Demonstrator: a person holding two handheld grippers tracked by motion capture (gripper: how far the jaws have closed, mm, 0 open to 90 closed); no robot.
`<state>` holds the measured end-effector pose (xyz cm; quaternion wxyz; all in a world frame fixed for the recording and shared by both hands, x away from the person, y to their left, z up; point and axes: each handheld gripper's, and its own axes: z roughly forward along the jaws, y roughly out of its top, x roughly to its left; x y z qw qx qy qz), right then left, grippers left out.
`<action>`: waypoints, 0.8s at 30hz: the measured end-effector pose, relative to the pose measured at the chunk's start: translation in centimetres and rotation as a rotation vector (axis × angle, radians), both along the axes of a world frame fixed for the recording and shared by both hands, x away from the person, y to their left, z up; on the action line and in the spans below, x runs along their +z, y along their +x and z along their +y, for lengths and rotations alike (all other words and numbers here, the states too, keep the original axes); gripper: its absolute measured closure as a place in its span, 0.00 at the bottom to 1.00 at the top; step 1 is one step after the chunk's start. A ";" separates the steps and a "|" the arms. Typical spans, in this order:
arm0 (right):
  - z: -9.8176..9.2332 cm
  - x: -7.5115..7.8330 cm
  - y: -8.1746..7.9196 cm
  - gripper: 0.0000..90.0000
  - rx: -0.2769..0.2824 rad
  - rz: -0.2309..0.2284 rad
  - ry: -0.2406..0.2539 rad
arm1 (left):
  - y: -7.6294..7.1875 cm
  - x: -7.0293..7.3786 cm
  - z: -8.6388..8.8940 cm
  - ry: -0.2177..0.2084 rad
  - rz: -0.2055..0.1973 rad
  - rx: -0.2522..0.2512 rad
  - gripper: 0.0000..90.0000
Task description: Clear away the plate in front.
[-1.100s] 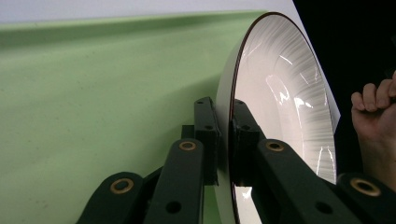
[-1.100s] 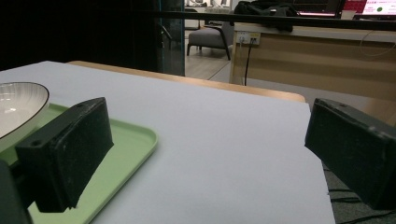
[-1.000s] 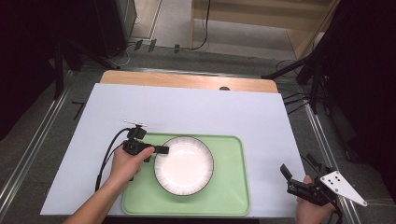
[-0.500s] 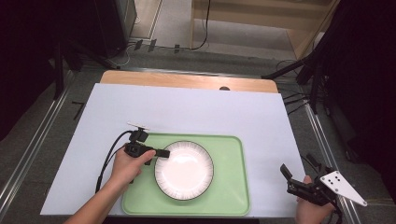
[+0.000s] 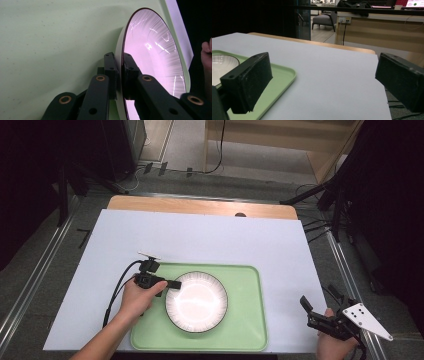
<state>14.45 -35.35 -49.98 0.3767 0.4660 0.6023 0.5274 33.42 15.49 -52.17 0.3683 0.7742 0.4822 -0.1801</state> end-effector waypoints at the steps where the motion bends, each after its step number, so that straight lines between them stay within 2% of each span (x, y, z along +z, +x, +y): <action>1: 0.0 0.0 0.0 0.01 0.001 0.000 -0.001 | -0.1 0.0 0.0 0.001 -0.002 0.001 0.94; 5: 0.0 0.0 0.0 0.01 0.000 0.001 0.000 | -0.5 0.3 -0.4 0.056 -0.083 -0.022 0.90; 6: 0.0 0.0 0.0 0.01 0.001 0.001 -0.001 | -0.6 0.4 -0.4 0.045 -0.102 -0.024 0.86; 7: 0.0 -0.1 0.0 0.01 0.002 0.002 -0.004 | -0.7 0.6 -0.3 0.036 -0.122 -0.018 0.75; 8: 0.0 -0.1 0.1 0.01 0.002 0.003 -0.003 | -0.8 0.9 -0.2 0.030 -0.144 -0.008 0.69; 9: -0.1 -0.1 0.1 0.01 0.002 0.004 -0.001 | -0.9 1.3 0.2 -0.010 -0.166 -0.010 0.62; 10: -0.1 -0.1 0.1 0.01 0.002 0.004 -0.001 | -0.9 1.3 0.2 -0.010 -0.166 -0.010 0.54; 11: 0.0 -0.1 0.1 0.01 0.002 0.003 -0.003 | -1.1 1.7 0.5 -0.040 -0.201 -0.015 0.46; 12: 0.0 -0.1 0.1 0.01 0.002 0.003 -0.003 | -1.1 1.7 0.5 -0.040 -0.201 -0.015 0.40; 13: 0.0 -0.1 0.0 0.01 0.002 0.002 -0.004 | -1.3 1.9 0.7 -0.058 -0.221 -0.018 0.40; 14: 0.0 -0.1 0.0 0.01 0.002 0.002 -0.003 | -1.4 2.1 0.9 -0.078 -0.244 -0.015 0.34; 17: 0.0 -0.1 0.0 0.01 0.001 0.002 -0.003 | -2.0 2.6 1.5 -0.139 -0.304 -0.035 0.06; 19: 0.0 -0.1 0.0 0.01 0.002 0.002 -0.004 | -2.4 3.1 1.9 -0.160 -0.346 -0.010 0.01; 22: 0.0 -0.1 0.1 0.01 0.001 0.003 -0.004 | -3.0 3.5 2.4 -0.152 -0.403 0.015 0.01; 24: 0.0 -0.1 0.1 0.01 0.002 0.004 -0.003 | -3.4 3.6 2.6 -0.151 -0.437 0.014 0.00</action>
